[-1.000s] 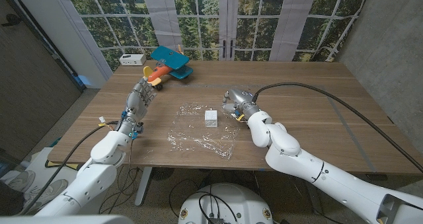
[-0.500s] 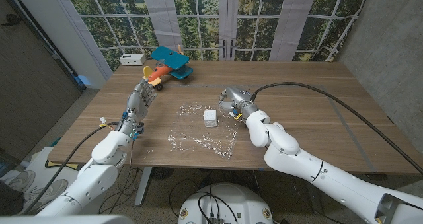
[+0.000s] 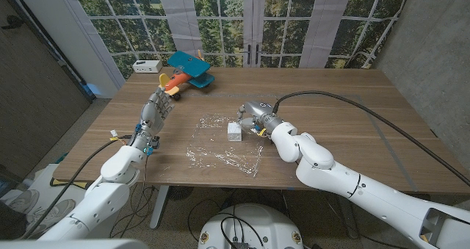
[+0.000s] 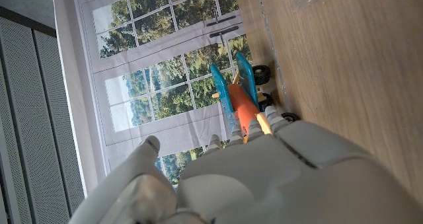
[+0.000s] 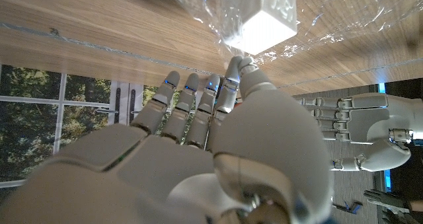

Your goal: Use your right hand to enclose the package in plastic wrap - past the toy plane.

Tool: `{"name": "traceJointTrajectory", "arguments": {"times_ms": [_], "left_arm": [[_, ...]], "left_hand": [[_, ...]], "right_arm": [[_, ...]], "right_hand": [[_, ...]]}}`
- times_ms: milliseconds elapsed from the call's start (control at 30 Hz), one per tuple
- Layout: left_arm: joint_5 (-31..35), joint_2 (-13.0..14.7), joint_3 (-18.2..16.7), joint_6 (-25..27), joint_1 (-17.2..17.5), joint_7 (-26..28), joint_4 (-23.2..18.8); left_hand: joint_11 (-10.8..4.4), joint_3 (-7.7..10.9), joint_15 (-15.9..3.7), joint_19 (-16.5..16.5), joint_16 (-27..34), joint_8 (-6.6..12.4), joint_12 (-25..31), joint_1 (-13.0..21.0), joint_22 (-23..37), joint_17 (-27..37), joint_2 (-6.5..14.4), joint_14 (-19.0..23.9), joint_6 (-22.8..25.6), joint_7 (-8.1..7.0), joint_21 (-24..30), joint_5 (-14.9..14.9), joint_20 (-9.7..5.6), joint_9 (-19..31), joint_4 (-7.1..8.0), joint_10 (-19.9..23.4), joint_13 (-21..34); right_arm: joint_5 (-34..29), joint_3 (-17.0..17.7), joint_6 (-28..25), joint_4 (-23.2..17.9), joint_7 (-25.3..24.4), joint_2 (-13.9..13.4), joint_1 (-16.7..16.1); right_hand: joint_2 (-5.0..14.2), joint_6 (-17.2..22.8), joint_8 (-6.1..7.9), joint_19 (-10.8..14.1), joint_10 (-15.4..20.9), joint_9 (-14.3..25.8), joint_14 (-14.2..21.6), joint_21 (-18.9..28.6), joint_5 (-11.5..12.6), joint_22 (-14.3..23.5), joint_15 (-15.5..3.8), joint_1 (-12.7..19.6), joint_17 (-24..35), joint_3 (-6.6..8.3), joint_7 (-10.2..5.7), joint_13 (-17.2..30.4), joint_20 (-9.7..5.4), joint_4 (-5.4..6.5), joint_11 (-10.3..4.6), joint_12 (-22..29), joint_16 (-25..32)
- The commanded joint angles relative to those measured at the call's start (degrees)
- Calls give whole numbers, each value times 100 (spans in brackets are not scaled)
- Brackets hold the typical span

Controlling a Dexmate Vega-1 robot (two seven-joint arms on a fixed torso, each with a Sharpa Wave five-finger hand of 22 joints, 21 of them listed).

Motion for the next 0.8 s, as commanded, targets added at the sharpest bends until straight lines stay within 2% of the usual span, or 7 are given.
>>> {"name": "traceJointTrajectory", "arguments": {"times_ms": [33,100,267,333,433,533,800], "left_arm": [[-42,27,-49,37,85,29,-56],[-63,16,-61,36,103,38,-65],[-57,4,-69,11,110,29,-54],[-56,1,-67,7,102,19,-44],[-51,-1,-60,-10,80,-14,-20],[-51,2,-68,5,77,3,-20],[-62,5,-38,58,12,-31,22]], "left_hand": [[18,-7,25,35,-14,-7,6,24,15,9,-13,5,-271,-28,-13,7,6,10,-23,-38,13],[18,-7,23,37,-14,-6,6,24,15,9,-12,6,-268,-21,-12,7,6,11,-23,-38,13],[8,-5,28,43,-13,-4,5,26,15,9,-7,10,-264,-22,-11,7,6,11,-25,-38,14],[4,-4,25,45,-12,-5,3,27,15,9,-6,13,-264,-21,-11,7,6,11,-25,-41,14],[9,-4,27,46,-13,-4,2,28,16,9,-4,10,-262,-20,-11,7,6,11,-26,-43,14],[11,-2,25,43,-12,-5,0,30,16,9,-1,15,-264,-21,-13,7,7,11,-27,-47,14],[15,-2,26,46,-13,-7,2,32,16,9,1,13,-268,-21,-14,6,7,11,-30,-40,14]], "right_arm": [[164,-44,411,90,511,-46,123],[299,-83,474,109,952,-100,274],[216,-176,414,112,1345,-150,411],[103,-286,285,120,1695,-140,552],[17,-393,270,195,2007,-141,696],[-219,-472,253,211,2038,-163,721],[-577,-481,207,216,2014,-189,638]], "right_hand": [[73,-186,-94,-53,-154,-30,-160,-6,-4,11,-613,79,34,-27,-72,36,16,13,12,-88,-39],[75,-502,-278,-235,-462,-82,-389,-54,-31,10,-530,-2,22,-66,-127,37,94,82,67,-186,-139],[-89,-1452,-1006,-568,-1003,-248,-739,-75,-36,7,-245,-503,-63,-316,-245,31,331,283,196,-220,-342],[-116,-1529,-1167,-762,-1283,-264,-1000,-108,-19,6,-105,-690,-86,-393,-328,23,432,348,264,-250,-465],[-124,-1829,-1560,-1143,-1779,-272,-1354,-126,-15,12,86,-1254,-85,-596,-355,4,496,599,390,-265,-606],[-158,-1990,-1825,-1389,-1986,-265,-1536,-107,-26,20,211,-1891,-56,-835,-256,-2,573,917,533,-223,-650],[-226,-2138,-2075,-1685,-2199,-247,-1705,-116,1,27,303,-2623,-29,-1136,-241,-10,689,1286,554,-208,-681]]}}
